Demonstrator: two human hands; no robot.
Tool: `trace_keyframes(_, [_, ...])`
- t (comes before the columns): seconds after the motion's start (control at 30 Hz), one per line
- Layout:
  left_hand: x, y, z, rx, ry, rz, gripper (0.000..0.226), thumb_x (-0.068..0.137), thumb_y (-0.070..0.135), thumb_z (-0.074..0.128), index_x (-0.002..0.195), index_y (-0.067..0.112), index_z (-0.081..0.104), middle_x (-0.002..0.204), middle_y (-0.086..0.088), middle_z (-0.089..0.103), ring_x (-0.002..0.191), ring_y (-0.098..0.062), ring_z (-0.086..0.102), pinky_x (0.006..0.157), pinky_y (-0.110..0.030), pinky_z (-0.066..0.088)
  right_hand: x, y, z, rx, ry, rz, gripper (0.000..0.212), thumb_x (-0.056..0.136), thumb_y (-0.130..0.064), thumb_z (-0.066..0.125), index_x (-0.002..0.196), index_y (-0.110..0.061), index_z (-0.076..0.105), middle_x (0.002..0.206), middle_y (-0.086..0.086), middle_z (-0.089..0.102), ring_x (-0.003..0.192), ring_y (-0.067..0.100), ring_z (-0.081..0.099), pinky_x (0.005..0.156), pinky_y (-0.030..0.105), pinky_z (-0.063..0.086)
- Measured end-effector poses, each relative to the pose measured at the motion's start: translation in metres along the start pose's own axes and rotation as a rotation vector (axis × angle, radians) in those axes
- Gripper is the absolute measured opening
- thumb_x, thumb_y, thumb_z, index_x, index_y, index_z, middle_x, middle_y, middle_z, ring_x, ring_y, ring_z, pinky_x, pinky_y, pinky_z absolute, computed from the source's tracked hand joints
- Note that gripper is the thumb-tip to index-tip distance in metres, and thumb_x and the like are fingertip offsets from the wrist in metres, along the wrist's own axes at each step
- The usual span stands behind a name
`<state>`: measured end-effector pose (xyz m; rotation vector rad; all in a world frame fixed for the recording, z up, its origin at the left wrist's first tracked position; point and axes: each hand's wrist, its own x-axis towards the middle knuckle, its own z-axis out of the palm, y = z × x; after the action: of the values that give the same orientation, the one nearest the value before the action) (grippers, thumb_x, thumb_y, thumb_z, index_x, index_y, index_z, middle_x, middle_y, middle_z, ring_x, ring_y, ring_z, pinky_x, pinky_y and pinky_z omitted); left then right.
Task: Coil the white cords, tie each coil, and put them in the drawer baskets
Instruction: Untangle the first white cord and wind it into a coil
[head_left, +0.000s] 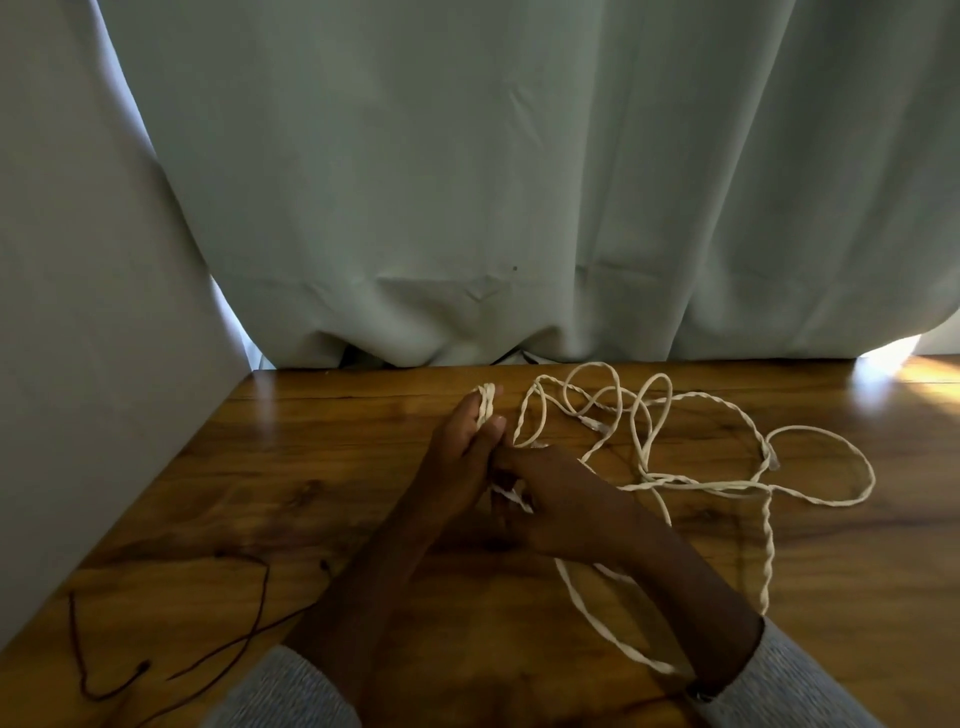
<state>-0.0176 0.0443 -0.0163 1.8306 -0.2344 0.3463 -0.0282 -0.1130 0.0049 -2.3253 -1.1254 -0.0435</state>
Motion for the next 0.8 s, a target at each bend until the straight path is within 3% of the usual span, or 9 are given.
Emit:
trace_keyframes(0.07, [0.002, -0.002, -0.007, 0.006, -0.055, -0.044, 0.04, 0.103, 0.034, 0.045, 0.14, 0.021, 0.048, 0.112, -0.012, 0.066, 0.096, -0.017, 0.065, 0.077, -0.029, 0.051, -0.004, -0.003, -0.01, 0.158, -0.001, 0.037, 0.035, 0.088, -0.008, 0.072, 0.117, -0.021, 0.058, 0.108, -0.005, 0.067, 0.085, 0.013, 0.07, 0.066, 0.022, 0.056])
trace_keyframes(0.2, [0.0, 0.001, -0.008, -0.04, -0.141, -0.026, 0.018, 0.102, 0.025, 0.05, 0.107, 0.012, 0.062, 0.081, 0.002, 0.065, 0.066, -0.008, 0.059, 0.054, -0.018, 0.041, -0.012, -0.01, -0.028, 0.51, -0.067, 0.117, 0.051, 0.088, 0.006, 0.069, 0.126, -0.022, 0.047, 0.116, 0.001, 0.069, 0.074, 0.028, 0.076, 0.061, 0.036, 0.062])
trace_keyframes(0.33, [-0.003, 0.007, -0.007, -0.08, -0.239, -0.062, 0.017, 0.101, 0.025, 0.049, 0.101, 0.017, 0.065, 0.083, 0.01, 0.069, 0.072, -0.002, 0.063, 0.061, -0.018, 0.048, -0.014, -0.002, -0.037, 0.695, -0.166, 0.141, 0.05, 0.087, 0.011, 0.067, 0.124, -0.017, 0.05, 0.121, 0.011, 0.07, 0.076, 0.038, 0.072, 0.064, 0.041, 0.061])
trace_keyframes(0.4, [-0.004, 0.009, -0.008, -0.063, -0.239, -0.161, 0.024, 0.1, 0.04, 0.048, 0.101, 0.023, 0.065, 0.097, 0.002, 0.069, 0.087, -0.011, 0.065, 0.079, -0.032, 0.055, -0.015, 0.001, -0.041, 0.725, -0.136, 0.181, 0.046, 0.086, 0.014, 0.064, 0.121, -0.013, 0.053, 0.115, 0.016, 0.072, 0.071, 0.033, 0.07, 0.059, 0.038, 0.059])
trace_keyframes(0.43, [-0.007, 0.013, -0.01, -0.053, -0.238, -0.217, 0.025, 0.102, 0.042, 0.045, 0.098, 0.027, 0.064, 0.097, 0.002, 0.066, 0.088, -0.012, 0.063, 0.082, -0.033, 0.053, -0.015, 0.003, -0.043, 0.698, -0.078, 0.198, 0.04, 0.087, 0.014, 0.063, 0.117, -0.012, 0.055, 0.108, 0.018, 0.074, 0.065, 0.03, 0.068, 0.055, 0.037, 0.058])
trace_keyframes(0.57, [-0.007, 0.014, -0.012, -0.081, -0.363, -0.247, 0.024, 0.099, 0.043, 0.048, 0.097, 0.028, 0.067, 0.067, 0.01, 0.051, 0.059, -0.006, 0.043, 0.054, -0.022, 0.033, -0.013, 0.009, -0.045, 0.453, 0.227, 0.171, 0.022, 0.091, 0.003, 0.066, 0.103, -0.015, 0.059, 0.085, 0.014, 0.075, 0.048, 0.019, 0.062, 0.046, 0.032, 0.053])
trace_keyframes(0.67, [-0.005, 0.014, -0.016, -0.141, -0.425, -0.284, 0.026, 0.104, 0.028, 0.043, 0.106, 0.024, 0.069, 0.056, 0.011, 0.043, 0.05, -0.004, 0.033, 0.048, -0.021, 0.025, -0.01, 0.018, -0.041, 0.121, 0.336, 0.122, 0.015, 0.092, -0.013, 0.069, 0.105, -0.021, 0.065, 0.094, -0.001, 0.074, 0.068, 0.001, 0.067, 0.057, 0.016, 0.052])
trace_keyframes(0.73, [-0.004, 0.015, -0.02, -0.255, -0.435, -0.305, 0.035, 0.106, 0.026, 0.037, 0.105, 0.018, 0.071, 0.058, 0.006, 0.038, 0.049, -0.007, 0.028, 0.047, -0.024, 0.022, -0.008, 0.026, -0.04, -0.063, 0.316, 0.136, 0.02, 0.093, -0.037, 0.061, 0.108, -0.027, 0.067, 0.094, -0.007, 0.071, 0.081, 0.004, 0.066, 0.069, 0.029, 0.058])
trace_keyframes(0.8, [-0.006, 0.014, -0.024, -0.344, -0.448, -0.298, 0.041, 0.106, 0.028, 0.035, 0.098, 0.019, 0.074, 0.06, 0.002, 0.035, 0.049, -0.01, 0.024, 0.047, -0.026, 0.019, -0.007, 0.03, -0.039, -0.166, 0.275, 0.131, 0.036, 0.093, -0.051, 0.048, 0.106, -0.025, 0.069, 0.084, -0.009, 0.07, 0.075, 0.006, 0.065, 0.071, 0.036, 0.058])
